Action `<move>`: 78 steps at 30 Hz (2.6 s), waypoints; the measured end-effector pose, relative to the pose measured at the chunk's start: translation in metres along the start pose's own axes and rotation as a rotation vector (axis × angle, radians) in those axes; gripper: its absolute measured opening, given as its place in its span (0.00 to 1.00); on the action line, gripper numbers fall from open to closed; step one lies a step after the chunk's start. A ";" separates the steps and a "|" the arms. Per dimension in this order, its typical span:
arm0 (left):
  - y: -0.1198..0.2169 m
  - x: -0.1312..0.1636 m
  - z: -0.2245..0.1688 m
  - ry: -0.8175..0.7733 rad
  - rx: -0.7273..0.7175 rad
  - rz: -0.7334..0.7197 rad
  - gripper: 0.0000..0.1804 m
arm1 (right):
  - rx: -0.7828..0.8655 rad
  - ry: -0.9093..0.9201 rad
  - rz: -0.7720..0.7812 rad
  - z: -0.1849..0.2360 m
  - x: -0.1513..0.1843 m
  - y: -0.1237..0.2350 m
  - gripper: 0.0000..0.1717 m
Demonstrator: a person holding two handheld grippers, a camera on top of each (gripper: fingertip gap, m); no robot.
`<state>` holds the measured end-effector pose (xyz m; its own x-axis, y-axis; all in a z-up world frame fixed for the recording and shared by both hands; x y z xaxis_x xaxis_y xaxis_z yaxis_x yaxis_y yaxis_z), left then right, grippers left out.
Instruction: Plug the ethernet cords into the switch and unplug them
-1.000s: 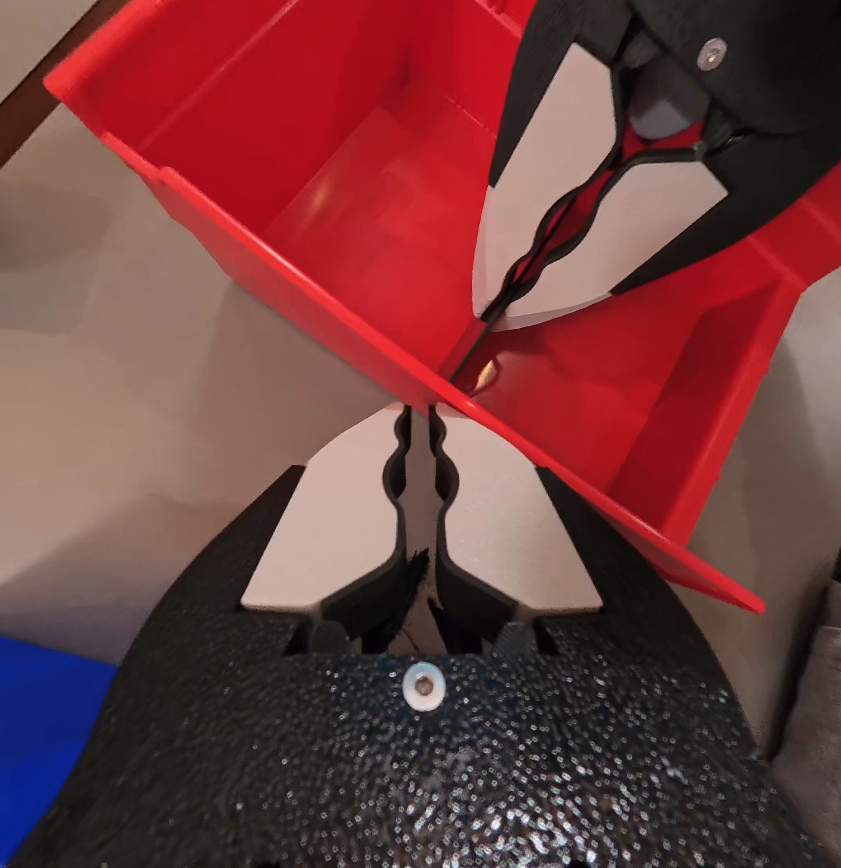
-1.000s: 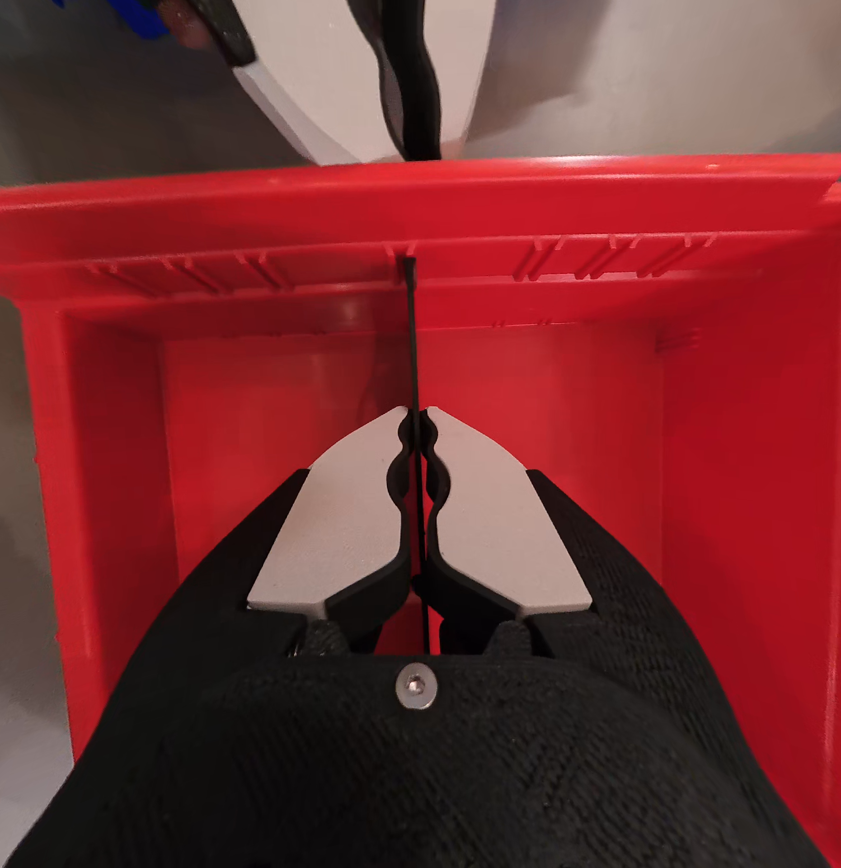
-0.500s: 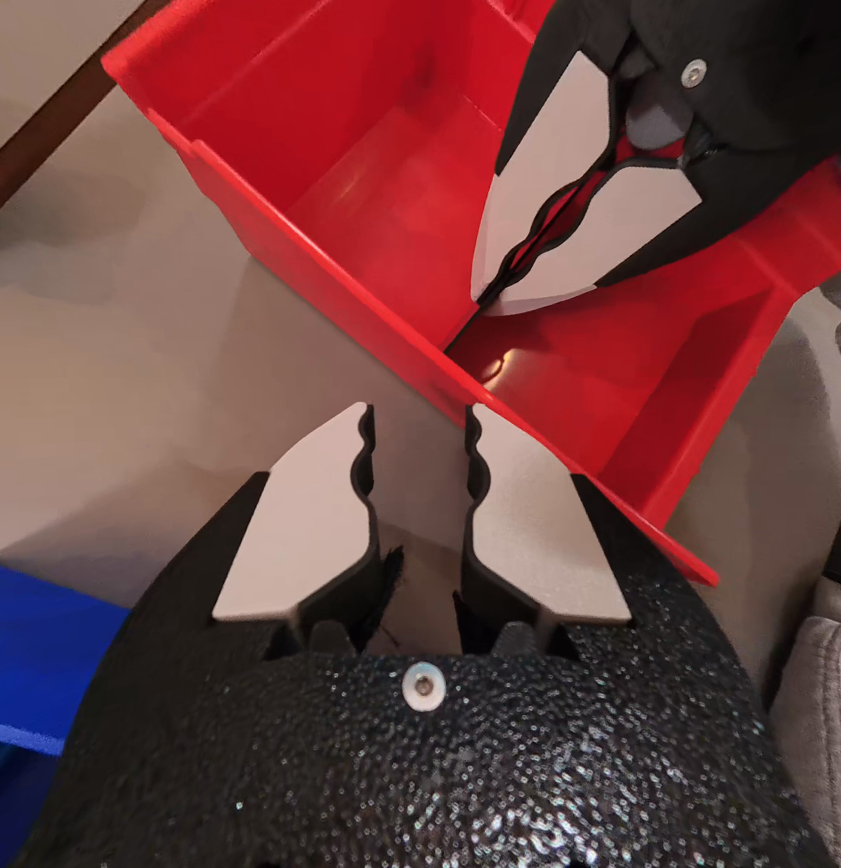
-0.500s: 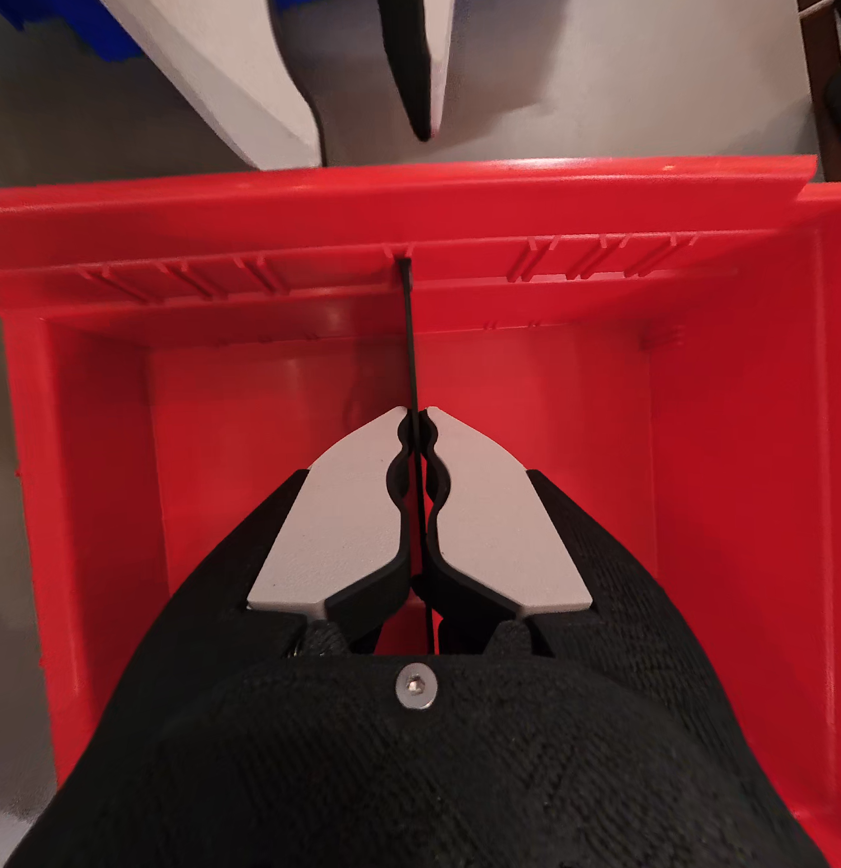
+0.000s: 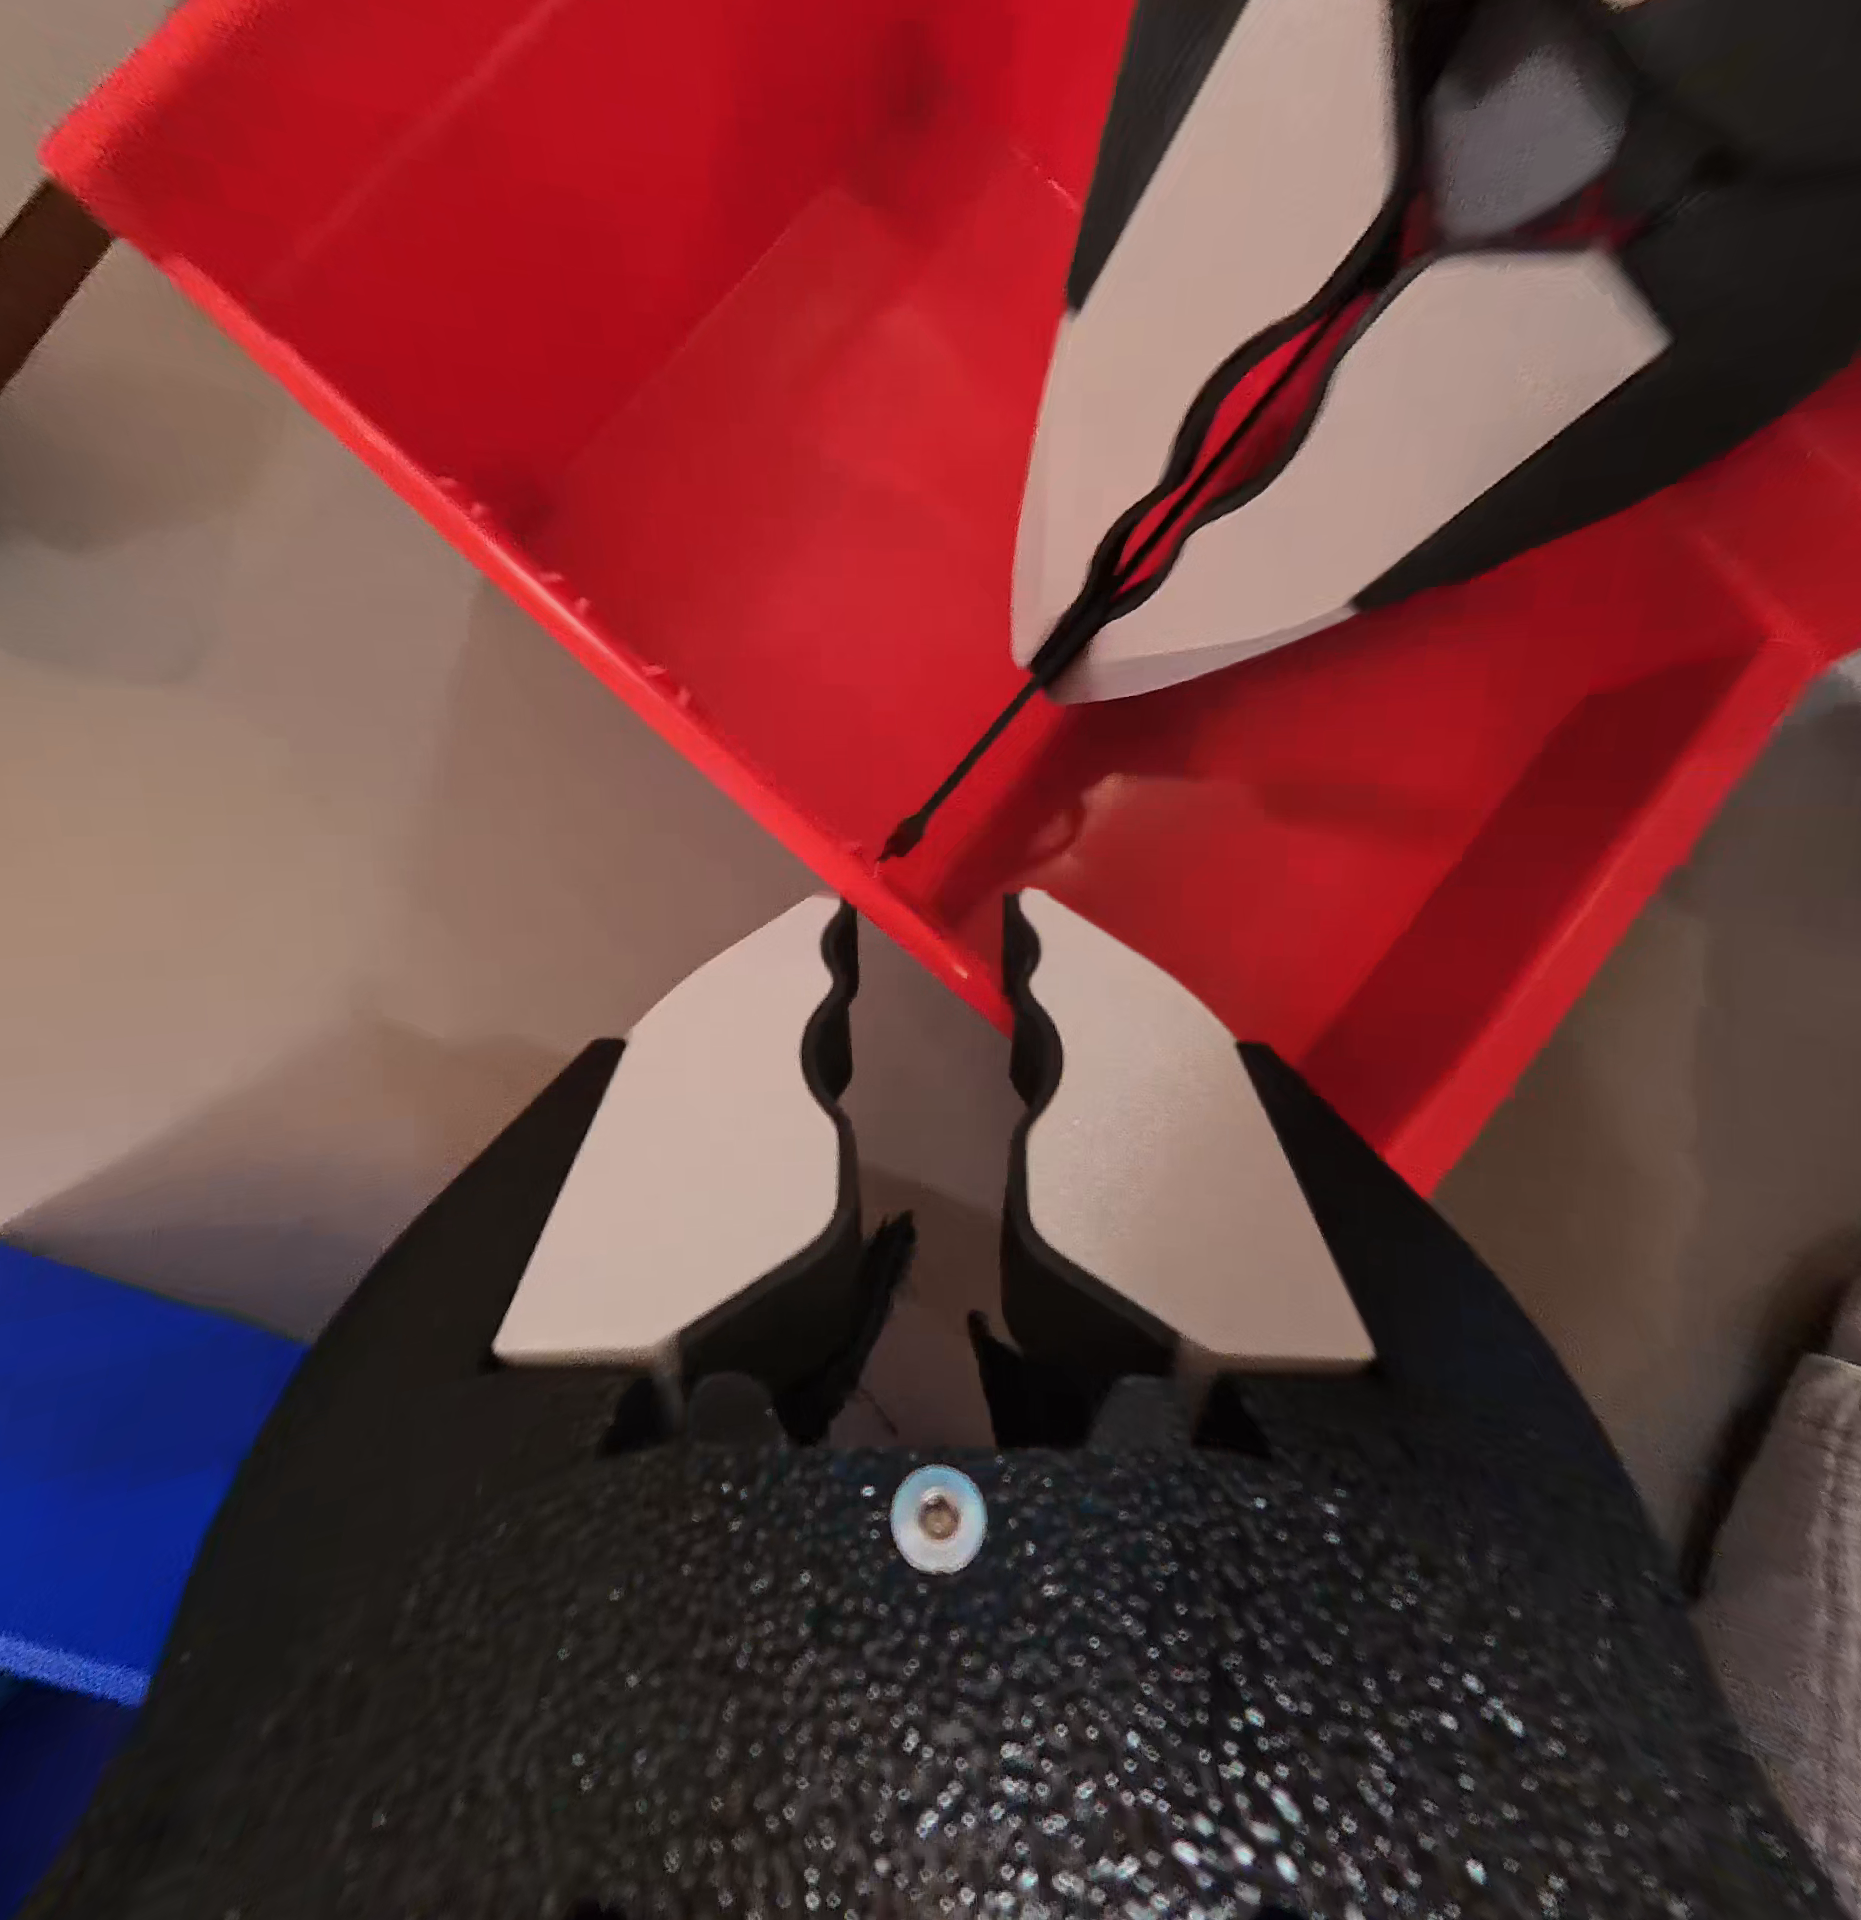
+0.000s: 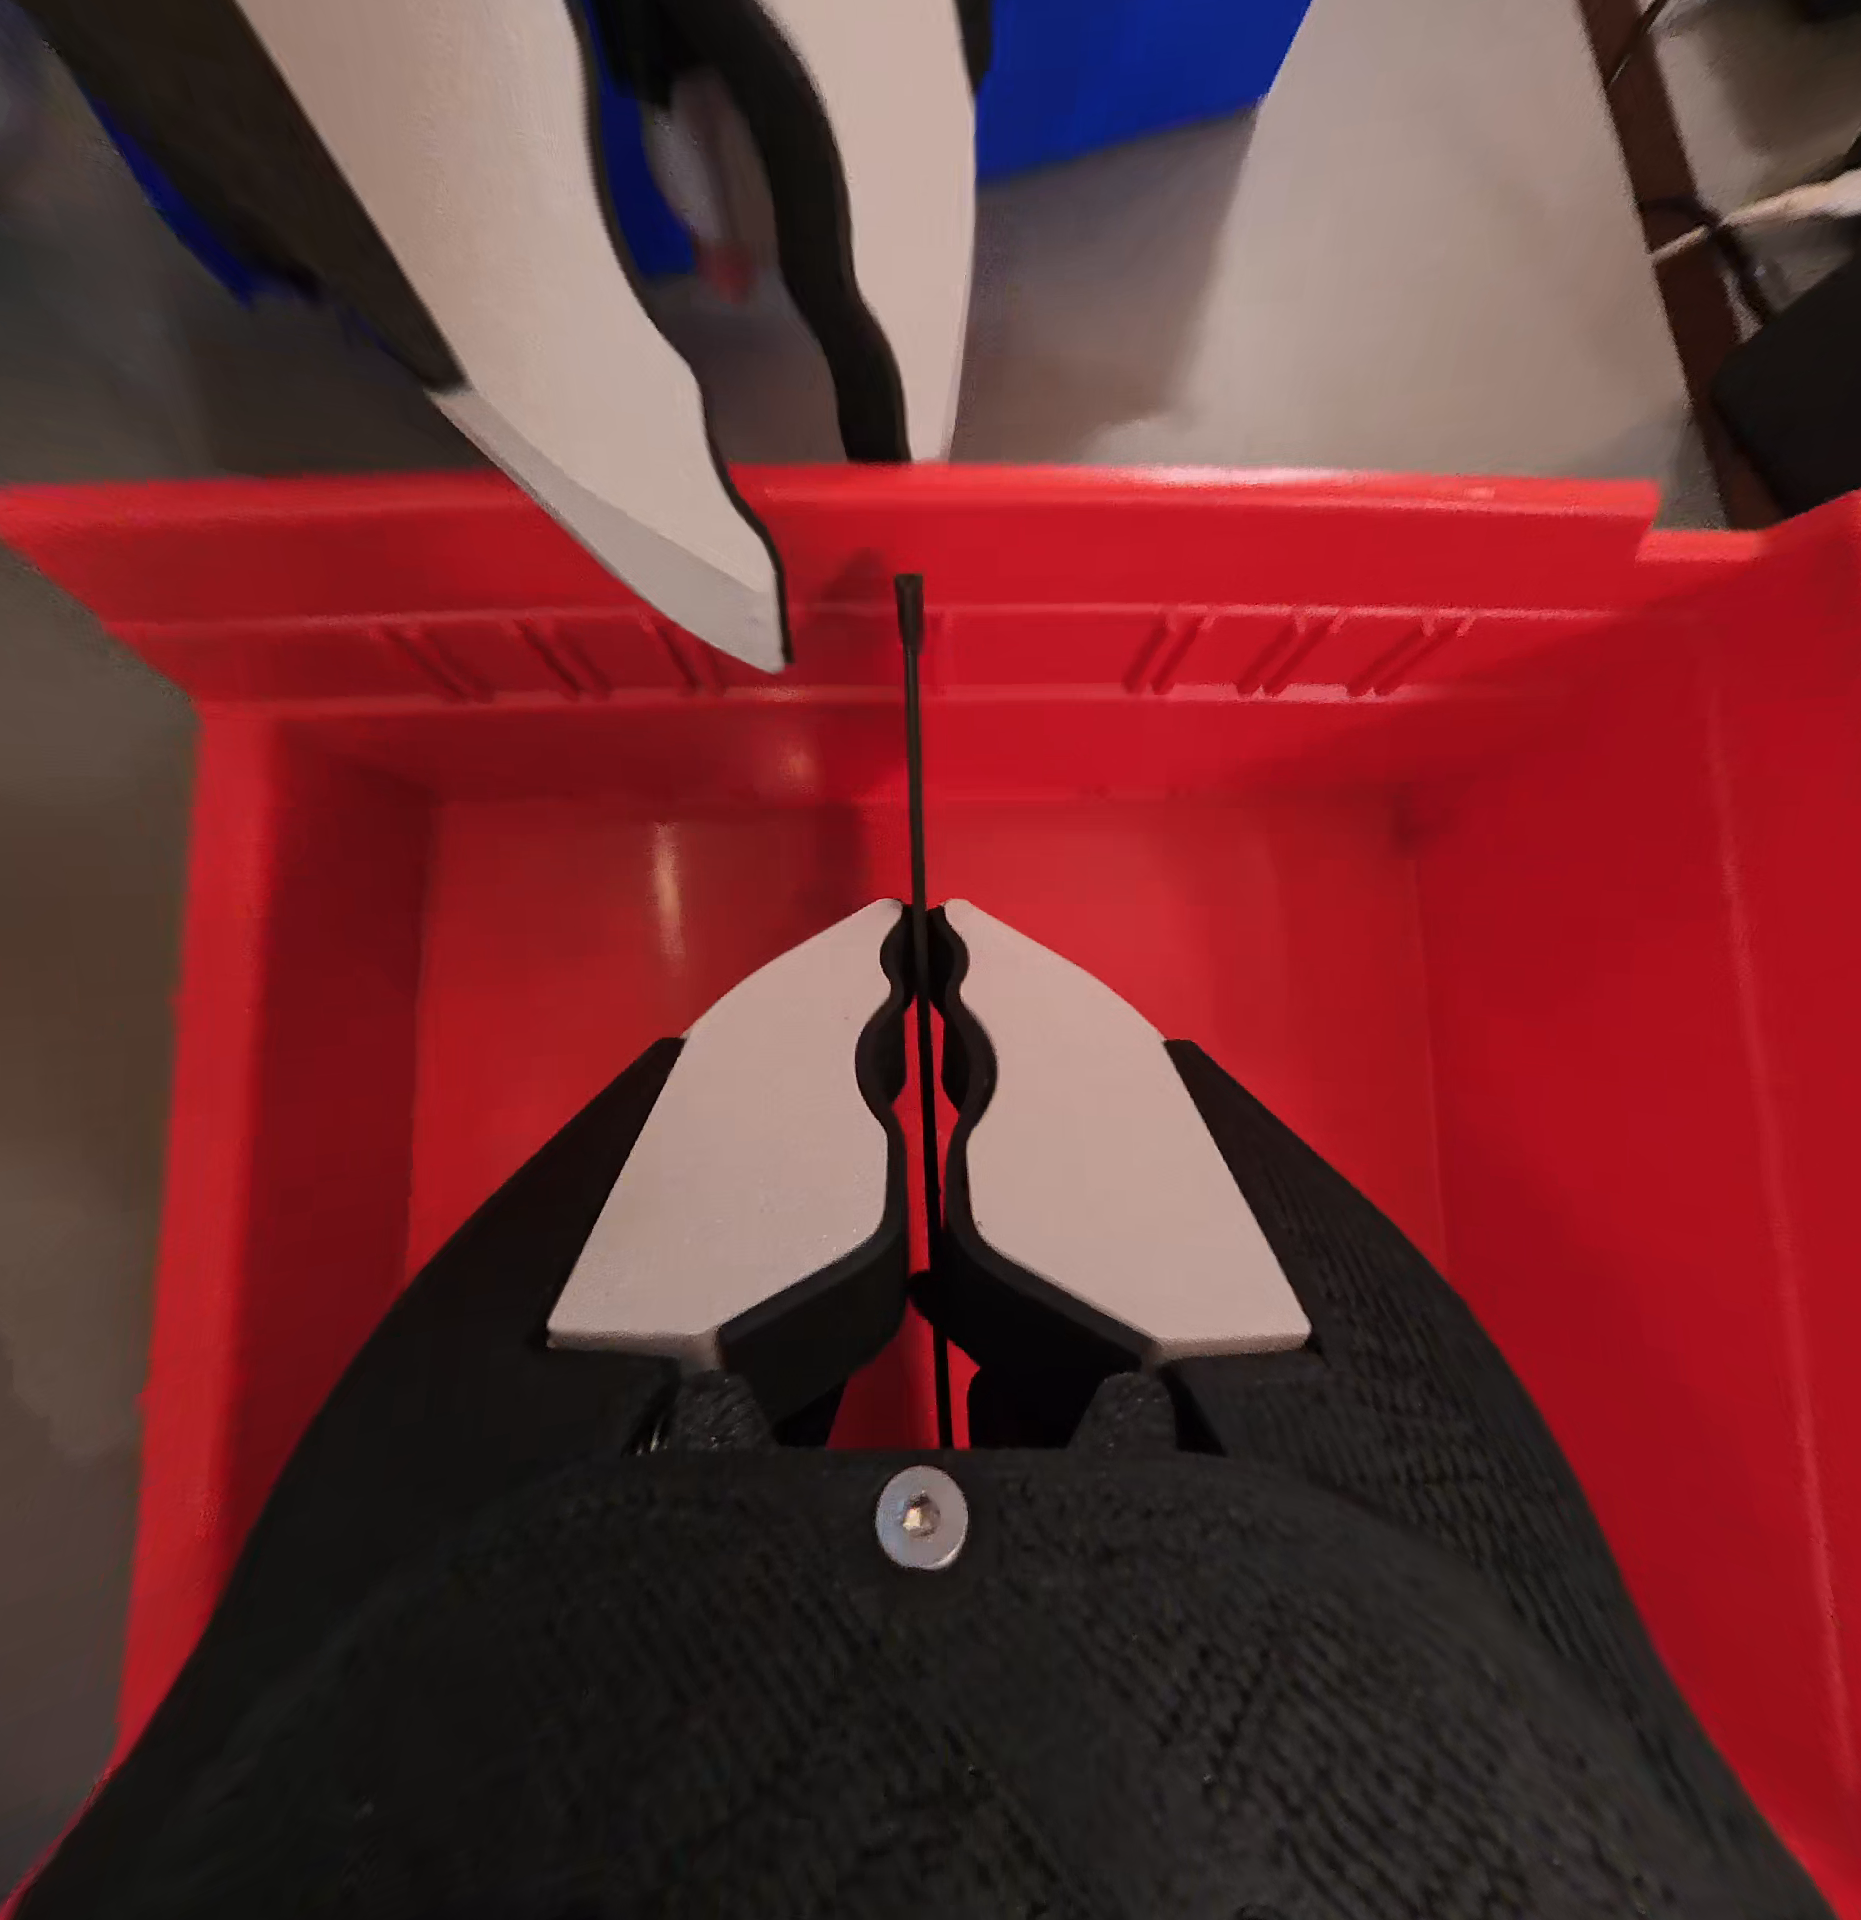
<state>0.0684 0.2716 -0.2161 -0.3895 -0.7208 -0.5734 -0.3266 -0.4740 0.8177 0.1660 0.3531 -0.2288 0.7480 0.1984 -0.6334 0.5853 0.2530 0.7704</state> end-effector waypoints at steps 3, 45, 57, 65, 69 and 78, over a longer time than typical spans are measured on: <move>0.001 0.001 0.002 0.029 0.016 -0.007 0.13 | 0.002 0.003 -0.018 0.001 -0.002 0.002 0.00; 0.018 0.013 -0.012 -0.035 0.079 -0.048 0.11 | 0.015 0.011 0.142 0.011 -0.034 0.011 0.00; 0.017 0.014 -0.011 -0.026 0.087 -0.073 0.10 | 0.020 0.043 0.263 0.011 -0.033 0.013 0.00; 0.017 0.012 -0.011 -0.045 0.071 -0.058 0.10 | 0.049 0.047 0.306 0.011 -0.037 0.010 0.00; 0.017 0.012 -0.010 -0.037 0.076 -0.071 0.10 | 0.052 0.036 0.323 0.010 -0.032 0.009 0.00; 0.016 0.011 -0.011 -0.063 0.053 -0.049 0.10 | 0.062 0.032 0.361 0.006 -0.031 -0.004 0.00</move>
<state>0.0688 0.2507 -0.2085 -0.4246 -0.6635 -0.6160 -0.3910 -0.4793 0.7857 0.1424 0.3401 -0.2114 0.9003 0.2941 -0.3208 0.3038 0.1032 0.9471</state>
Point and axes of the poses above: each gripper's, where its closed fingertips meet, y back along the fingers, x out of its underside, z = x × y across the jaws, the point moved 7 cm from there along y, back along the fingers, and after that the axes turned 8 degrees about -y, right-handed, at the moved point
